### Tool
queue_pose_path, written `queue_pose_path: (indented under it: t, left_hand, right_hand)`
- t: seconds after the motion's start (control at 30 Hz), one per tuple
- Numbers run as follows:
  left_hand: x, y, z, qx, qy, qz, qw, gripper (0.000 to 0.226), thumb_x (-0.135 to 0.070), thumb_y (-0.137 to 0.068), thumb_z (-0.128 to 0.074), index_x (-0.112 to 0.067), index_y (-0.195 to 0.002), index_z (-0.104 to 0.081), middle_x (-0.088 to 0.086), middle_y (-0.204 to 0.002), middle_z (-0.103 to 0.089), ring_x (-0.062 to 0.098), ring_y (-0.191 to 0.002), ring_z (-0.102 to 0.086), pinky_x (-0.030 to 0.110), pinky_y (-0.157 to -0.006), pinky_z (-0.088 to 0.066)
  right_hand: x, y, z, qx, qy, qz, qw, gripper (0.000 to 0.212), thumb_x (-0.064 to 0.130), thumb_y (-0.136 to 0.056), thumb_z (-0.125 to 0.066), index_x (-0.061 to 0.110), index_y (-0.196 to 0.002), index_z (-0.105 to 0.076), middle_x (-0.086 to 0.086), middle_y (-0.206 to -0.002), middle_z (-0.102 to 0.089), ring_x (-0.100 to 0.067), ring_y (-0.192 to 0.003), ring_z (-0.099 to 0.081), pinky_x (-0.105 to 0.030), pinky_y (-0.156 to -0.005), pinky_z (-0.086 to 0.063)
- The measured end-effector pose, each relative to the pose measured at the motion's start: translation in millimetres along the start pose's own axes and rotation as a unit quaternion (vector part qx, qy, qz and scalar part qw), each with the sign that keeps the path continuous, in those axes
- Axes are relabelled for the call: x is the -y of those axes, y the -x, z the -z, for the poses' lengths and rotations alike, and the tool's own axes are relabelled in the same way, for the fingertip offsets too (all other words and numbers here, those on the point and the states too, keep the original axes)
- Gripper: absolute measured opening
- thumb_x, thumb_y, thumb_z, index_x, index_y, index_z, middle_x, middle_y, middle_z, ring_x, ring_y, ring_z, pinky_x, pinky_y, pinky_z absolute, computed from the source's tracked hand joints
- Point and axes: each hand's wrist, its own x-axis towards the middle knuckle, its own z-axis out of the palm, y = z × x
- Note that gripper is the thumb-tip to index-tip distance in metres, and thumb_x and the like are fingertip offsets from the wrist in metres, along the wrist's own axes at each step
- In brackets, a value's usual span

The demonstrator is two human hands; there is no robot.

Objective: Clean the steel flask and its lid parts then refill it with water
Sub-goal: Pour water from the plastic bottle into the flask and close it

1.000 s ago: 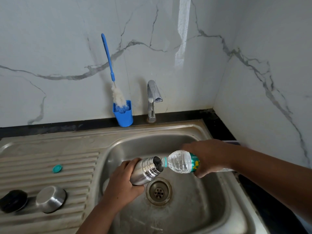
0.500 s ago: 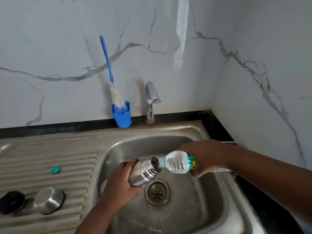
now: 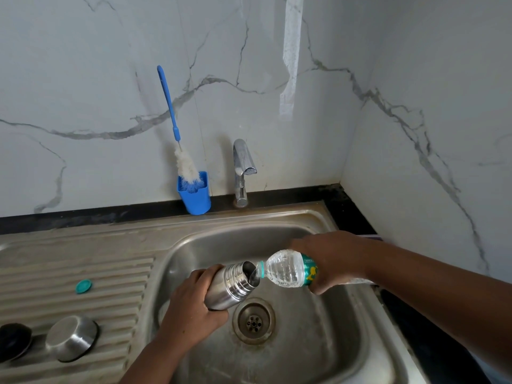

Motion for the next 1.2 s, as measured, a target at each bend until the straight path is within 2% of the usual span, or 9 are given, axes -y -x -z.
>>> queue_pose_path:
  t: [0.1,0.2,0.47,0.7,0.87,1.2]
  left_hand:
    - [-0.2,0.2,-0.5,-0.002,0.003,-0.005,1.000,0.080,-0.037,-0.049,-0.068,-0.040,-0.127,-0.050,-0.016,-0.112,-0.055,0.016,-0.099,-0.060,0.037,-0.083,-0.049]
    - [0.2,-0.8,-0.2,-0.003,0.000,-0.008,1.000,0.080,-0.036,-0.049,-0.069,-0.034,-0.128,-0.054,-0.013,-0.113,-0.057,0.017,-0.099,-0.061,0.034,-0.082,-0.049]
    - [0.3,0.1,1.2,-0.006,-0.006,-0.010,1.000,0.081,-0.033,-0.049,-0.071,-0.032,-0.128,-0.056,-0.020,-0.110,-0.052,0.015,-0.098,-0.060,0.028,-0.079,-0.044]
    - [-0.1,0.0,0.6,0.005,0.001,-0.009,1.000,0.081,-0.037,-0.050,-0.069,-0.038,-0.129,-0.052,-0.023,-0.110,-0.050,0.012,-0.100,-0.058,0.035,-0.086,-0.048]
    - [-0.7,-0.2,1.9,0.012,-0.004,-0.001,1.000,0.083,-0.036,-0.050,-0.069,-0.035,-0.131,-0.053,-0.023,-0.112,-0.049,0.010,-0.103,-0.056,0.032,-0.085,-0.045]
    - [0.4,0.7,1.7,0.014,-0.006,0.002,1.000,0.082,-0.041,-0.050,-0.065,-0.037,-0.131,-0.051,-0.020,-0.114,-0.052,0.013,-0.104,-0.057,0.039,-0.089,-0.048]
  right_hand:
    - [0.1,0.0,1.3,0.001,-0.003,0.000,1.000,0.074,0.040,-0.068,-0.078,0.038,-0.131,-0.038,0.010,-0.119,-0.058,-0.010,-0.097,-0.055,-0.029,-0.082,-0.049]
    - [0.5,1.1,2.0,0.000,-0.002,0.000,1.000,0.076,0.040,-0.068,-0.078,0.038,-0.132,-0.038,0.010,-0.120,-0.058,-0.012,-0.101,-0.057,-0.031,-0.083,-0.049]
    - [-0.3,2.2,1.8,-0.001,-0.003,-0.001,1.000,0.075,0.041,-0.068,-0.078,0.037,-0.132,-0.039,0.010,-0.119,-0.058,-0.013,-0.101,-0.058,-0.032,-0.084,-0.050]
    - [-1.2,1.6,1.1,0.002,0.001,-0.005,1.000,0.074,0.042,-0.067,-0.077,0.038,-0.130,-0.039,0.011,-0.116,-0.058,-0.012,-0.097,-0.058,-0.031,-0.081,-0.051]
    - [0.0,2.1,2.6,-0.003,0.007,-0.008,1.000,0.071,0.041,-0.067,-0.077,0.038,-0.128,-0.040,0.011,-0.114,-0.058,-0.010,-0.091,-0.054,-0.029,-0.078,-0.048]
    - [2.3,2.7,2.9,0.004,0.018,-0.005,1.000,0.069,0.041,-0.069,-0.076,0.038,-0.128,-0.040,0.011,-0.114,-0.058,-0.008,-0.087,-0.049,-0.026,-0.075,-0.044]
